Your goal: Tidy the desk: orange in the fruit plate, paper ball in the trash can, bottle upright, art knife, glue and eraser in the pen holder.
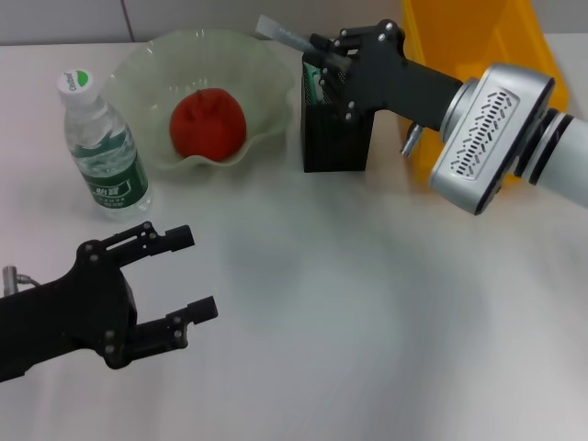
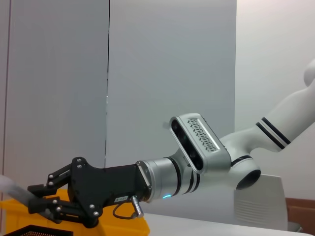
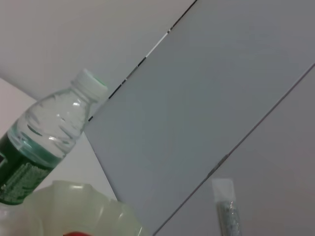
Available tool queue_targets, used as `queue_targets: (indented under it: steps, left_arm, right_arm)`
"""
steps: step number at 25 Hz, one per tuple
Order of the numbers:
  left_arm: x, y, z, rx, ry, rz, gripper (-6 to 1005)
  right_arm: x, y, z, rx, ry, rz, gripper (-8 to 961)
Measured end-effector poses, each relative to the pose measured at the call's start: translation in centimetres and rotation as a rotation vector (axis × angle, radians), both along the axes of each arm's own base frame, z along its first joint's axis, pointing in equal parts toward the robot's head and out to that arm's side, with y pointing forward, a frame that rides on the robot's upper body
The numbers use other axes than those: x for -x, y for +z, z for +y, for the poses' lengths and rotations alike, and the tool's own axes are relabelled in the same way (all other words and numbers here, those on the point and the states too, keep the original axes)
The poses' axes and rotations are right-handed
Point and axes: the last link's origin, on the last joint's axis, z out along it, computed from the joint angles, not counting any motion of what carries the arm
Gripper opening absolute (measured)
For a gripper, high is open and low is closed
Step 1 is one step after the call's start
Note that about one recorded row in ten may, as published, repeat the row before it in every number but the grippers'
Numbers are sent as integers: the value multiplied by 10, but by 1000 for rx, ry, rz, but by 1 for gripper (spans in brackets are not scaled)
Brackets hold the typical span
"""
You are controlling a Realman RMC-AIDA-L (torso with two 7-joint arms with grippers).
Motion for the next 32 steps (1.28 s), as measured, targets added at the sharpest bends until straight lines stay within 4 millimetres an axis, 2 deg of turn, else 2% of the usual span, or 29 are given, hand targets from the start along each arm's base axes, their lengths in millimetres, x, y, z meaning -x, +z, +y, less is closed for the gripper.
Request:
queue_targets:
  steps: [6, 22, 32]
  left_arm:
    - [0, 0, -2, -2, -3, -3, 776]
    - [0, -2, -7, 8, -16, -6, 776]
    - [0, -2, -7, 7, -21, -5, 776]
  right_arm:
    - [3, 0, 4, 19, -29, 17, 124]
    - [11, 1, 8, 212, -262, 282, 124]
    - [10, 8, 14, 246, -377, 437, 124]
